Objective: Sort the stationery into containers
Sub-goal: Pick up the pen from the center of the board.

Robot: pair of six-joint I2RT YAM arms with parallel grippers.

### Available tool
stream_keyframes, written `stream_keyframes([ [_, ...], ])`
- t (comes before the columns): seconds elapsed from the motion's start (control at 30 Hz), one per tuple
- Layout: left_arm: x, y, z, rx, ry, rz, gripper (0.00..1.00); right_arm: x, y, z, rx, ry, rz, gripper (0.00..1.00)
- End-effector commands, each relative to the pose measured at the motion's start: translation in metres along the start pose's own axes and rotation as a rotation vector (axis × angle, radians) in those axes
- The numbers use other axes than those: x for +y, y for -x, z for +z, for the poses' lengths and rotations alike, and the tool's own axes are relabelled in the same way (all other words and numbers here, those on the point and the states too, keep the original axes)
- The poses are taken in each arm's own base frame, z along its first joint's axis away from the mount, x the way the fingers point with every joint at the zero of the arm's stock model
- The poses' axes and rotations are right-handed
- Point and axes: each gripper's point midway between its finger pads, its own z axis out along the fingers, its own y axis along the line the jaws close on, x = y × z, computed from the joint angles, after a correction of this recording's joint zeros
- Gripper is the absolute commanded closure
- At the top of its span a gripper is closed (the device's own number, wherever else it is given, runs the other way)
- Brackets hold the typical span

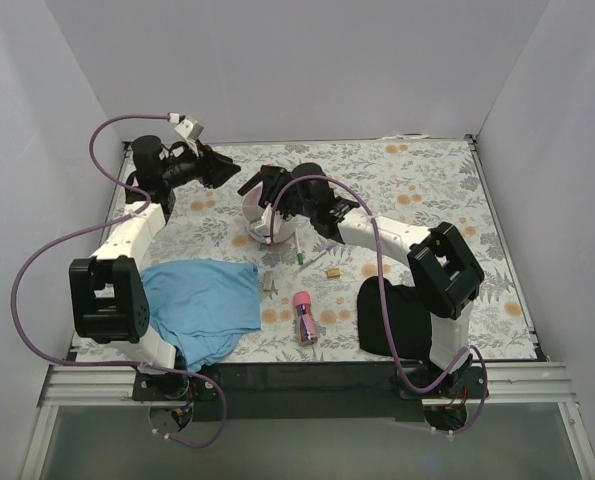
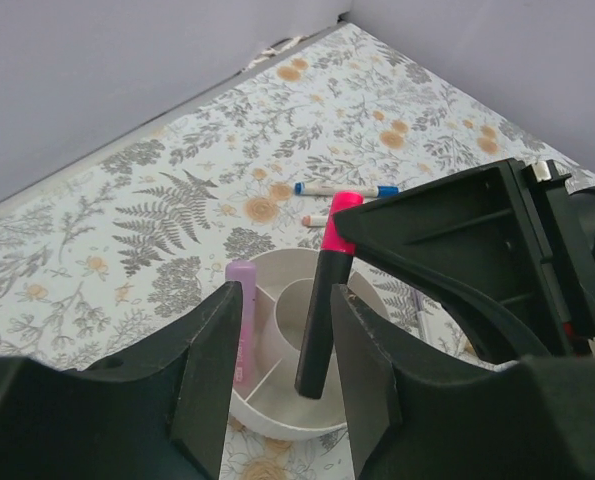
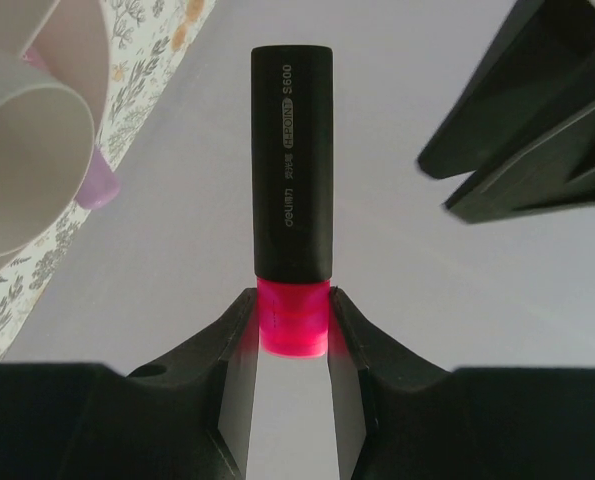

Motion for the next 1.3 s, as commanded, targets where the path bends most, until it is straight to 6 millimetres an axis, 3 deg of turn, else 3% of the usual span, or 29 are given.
stream_keyframes([
  [0.0, -0.024, -0.011, 0.012, 0.069, -0.11, -0.001, 0.6, -0.057, -0.009, -0.006, 0.035, -0.119, -0.185, 0.99],
  [0.3, -0.027, -0.03, 0.027, 0.123, -0.122, 0.008, 0.62, -0.068, -0.013, 0.002, 0.04, -0.144, -0.17, 0.99],
  [0.67, -0.019, -0.017, 0.04, 0.107, -0.128, 0.014, 0.7, -0.061, -0.007, -0.003, 0.027, -0.13, -0.163, 0.99],
  [0.83, -0.022, -0.016, 0.047, 0.106, -0.155, 0.006, 0.9, -0.061, -0.007, -0.004, 0.027, -0.131, -0.16, 0.99],
  [0.93, -0.026, -0.019, 0.047, 0.111, -0.176, -0.004, 0.96, -0.061, -0.01, -0.004, 0.052, -0.14, -0.136, 0.99],
  [0.97, -0.028, -0.018, 0.045, 0.108, -0.177, -0.001, 1.0, -0.064, -0.02, -0.008, 0.124, -0.151, -0.128, 0.93],
  [1.0, -0.027, -0.021, 0.043, 0.113, -0.163, -0.012, 1.0, -0.062, -0.029, -0.01, 0.178, -0.14, -0.119, 0.75],
  [1.03, -0.023, -0.017, 0.043, 0.086, -0.131, 0.007, 1.0, -0.059, -0.037, -0.013, 0.221, -0.137, -0.067, 0.25],
  [1.07, -0.022, -0.01, 0.036, 0.052, -0.112, 0.022, 1.0, -0.056, -0.053, -0.021, 0.297, -0.121, -0.025, 0.05],
  [1.13, -0.019, -0.017, 0.029, -0.023, -0.081, 0.02, 1.0, -0.057, -0.069, -0.038, 0.345, -0.132, 0.091, 0.02],
  [1.17, -0.02, -0.016, 0.027, -0.055, -0.079, 0.031, 1.0, -0.041, -0.076, -0.044, 0.356, -0.091, 0.14, 0.02],
  [1.2, -0.02, -0.008, 0.027, -0.115, -0.081, 0.089, 1.0, -0.049, -0.084, -0.06, 0.371, -0.114, 0.185, 0.02],
  [1.23, -0.019, -0.026, 0.026, -0.117, -0.069, 0.034, 1.0, -0.044, -0.09, -0.069, 0.382, -0.106, 0.232, 0.02],
  [1.27, -0.021, -0.026, 0.025, -0.147, -0.071, 0.031, 1.0, -0.038, -0.092, -0.077, 0.395, -0.111, 0.331, 0.02],
])
